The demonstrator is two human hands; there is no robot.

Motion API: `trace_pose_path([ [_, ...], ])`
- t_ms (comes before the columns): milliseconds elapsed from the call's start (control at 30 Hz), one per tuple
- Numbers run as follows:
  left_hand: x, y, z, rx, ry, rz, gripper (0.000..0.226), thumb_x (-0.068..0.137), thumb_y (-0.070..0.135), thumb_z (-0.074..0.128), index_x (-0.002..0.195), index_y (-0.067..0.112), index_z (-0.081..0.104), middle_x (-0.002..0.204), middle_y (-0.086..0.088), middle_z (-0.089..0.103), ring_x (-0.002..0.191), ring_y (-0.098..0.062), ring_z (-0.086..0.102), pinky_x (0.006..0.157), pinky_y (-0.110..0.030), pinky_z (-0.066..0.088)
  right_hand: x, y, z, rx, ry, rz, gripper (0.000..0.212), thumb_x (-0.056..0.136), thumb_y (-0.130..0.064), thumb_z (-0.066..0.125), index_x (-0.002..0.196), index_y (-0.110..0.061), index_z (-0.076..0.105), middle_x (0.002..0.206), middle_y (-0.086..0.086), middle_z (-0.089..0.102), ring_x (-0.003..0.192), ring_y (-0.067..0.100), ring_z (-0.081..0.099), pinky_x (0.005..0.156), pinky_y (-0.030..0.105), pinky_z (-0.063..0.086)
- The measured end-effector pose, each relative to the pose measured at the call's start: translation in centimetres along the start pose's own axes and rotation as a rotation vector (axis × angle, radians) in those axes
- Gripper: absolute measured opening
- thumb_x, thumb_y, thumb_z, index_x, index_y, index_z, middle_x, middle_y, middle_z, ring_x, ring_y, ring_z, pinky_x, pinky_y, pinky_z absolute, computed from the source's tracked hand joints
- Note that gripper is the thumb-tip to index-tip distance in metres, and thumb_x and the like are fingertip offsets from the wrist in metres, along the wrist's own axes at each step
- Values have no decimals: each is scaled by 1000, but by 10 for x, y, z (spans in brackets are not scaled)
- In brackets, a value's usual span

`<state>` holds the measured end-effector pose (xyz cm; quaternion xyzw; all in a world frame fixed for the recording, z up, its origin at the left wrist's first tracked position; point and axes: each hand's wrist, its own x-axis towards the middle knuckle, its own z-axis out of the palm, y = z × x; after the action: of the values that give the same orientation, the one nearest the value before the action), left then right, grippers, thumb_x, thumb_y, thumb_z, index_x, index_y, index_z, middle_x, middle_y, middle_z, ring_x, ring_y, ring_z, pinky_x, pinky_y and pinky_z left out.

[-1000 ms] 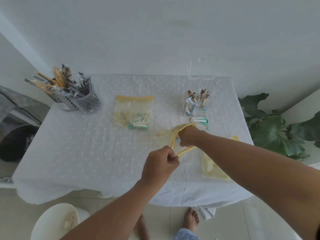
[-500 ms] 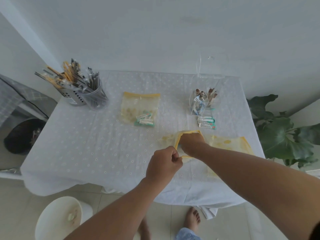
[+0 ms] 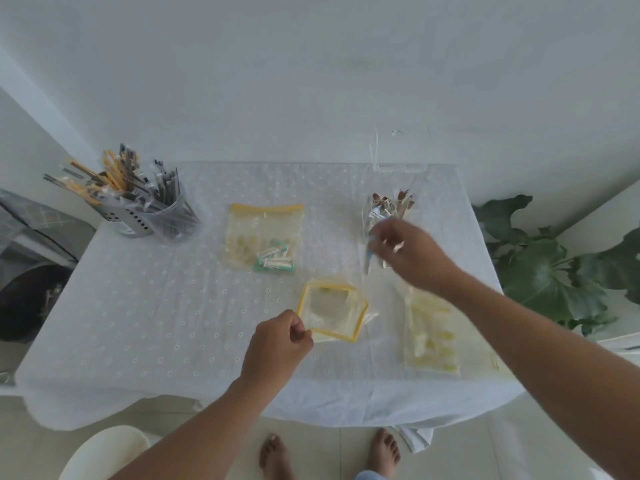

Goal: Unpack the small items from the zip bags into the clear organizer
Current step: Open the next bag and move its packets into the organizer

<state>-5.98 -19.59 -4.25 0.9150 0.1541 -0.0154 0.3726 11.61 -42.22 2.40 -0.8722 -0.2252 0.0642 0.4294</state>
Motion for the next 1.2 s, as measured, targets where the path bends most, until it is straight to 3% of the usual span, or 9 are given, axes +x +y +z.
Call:
trace_pose_path([
  [100, -3, -6, 2, 5, -11, 4, 22, 79, 23, 78, 69, 23, 58, 58, 9, 61, 54, -9, 59, 51, -27, 49, 42, 18, -30, -56, 241, 158, 8, 96, -26, 68, 102, -23, 65, 90, -7, 71, 76, 7, 65, 64, 16, 46],
  [200, -4, -8, 6, -2, -17, 13, 23, 79, 22, 79, 69, 23, 58, 58, 9, 60, 53, -10, 58, 52, -31, 50, 73, 30, -38, -166, 314, 260, 5, 94, -28, 65, 99, -30, 66, 95, -10, 73, 85, 12, 67, 66, 27, 49],
  [467, 0, -10, 7, -26, -15, 19, 24, 80, 24, 78, 69, 24, 57, 58, 10, 59, 52, -6, 54, 50, -20, 42, 107, 44, 5, -419, 87, 443, 5, 93, -29, 60, 97, -30, 64, 95, -1, 69, 85, 25, 65, 69, 30, 47],
  [567, 2, -12, 4, -27, -16, 14, 22, 81, 24, 77, 71, 23, 58, 59, 9, 59, 54, -7, 55, 51, -15, 40, 110, 46, 14, -437, -29, 460, 21, 97, -29, 49, 104, -21, 67, 88, 2, 69, 74, 25, 69, 73, 36, 59],
  [733, 7, -9, 2, -39, -5, 15, 22, 81, 23, 77, 72, 22, 58, 59, 9, 58, 53, -6, 54, 51, -16, 41, 109, 37, 6, -405, -127, 487, 27, 92, -13, 38, 72, -10, 55, 66, 8, 61, 51, 23, 68, 51, 24, 45],
  [933, 20, 2, -1, -34, -15, 60, 24, 81, 23, 75, 71, 24, 54, 58, 7, 54, 54, -10, 52, 52, -20, 43, 75, 39, -3, -300, 214, 319, 22, 95, -29, 54, 110, -29, 71, 99, -12, 71, 91, 18, 65, 77, 31, 50],
  [1000, 26, 10, -3, -34, -26, 86, 25, 80, 22, 74, 70, 26, 52, 59, 7, 54, 55, -11, 51, 52, -20, 42, 48, 42, 1, -223, 119, 270, 24, 96, -40, 60, 114, -27, 70, 104, -14, 71, 95, 15, 67, 81, 31, 51],
  [1100, 35, 24, -7, -80, -35, 97, 24, 80, 19, 72, 70, 23, 51, 59, 6, 53, 54, -10, 48, 53, -20, 40, -2, 42, 14, -48, -209, 324, 73, 83, -78, 58, 135, -26, 56, 116, -9, 66, 98, 10, 67, 88, 32, 54],
  [1200, 42, 41, -6, -145, -9, 105, 24, 77, 14, 72, 70, 21, 50, 57, 7, 49, 52, -8, 43, 52, -20, 37, -43, 33, 33, 106, -376, 389, 80, 70, -77, 73, 133, -32, 53, 114, -13, 64, 98, 3, 66, 88, 28, 55],
])
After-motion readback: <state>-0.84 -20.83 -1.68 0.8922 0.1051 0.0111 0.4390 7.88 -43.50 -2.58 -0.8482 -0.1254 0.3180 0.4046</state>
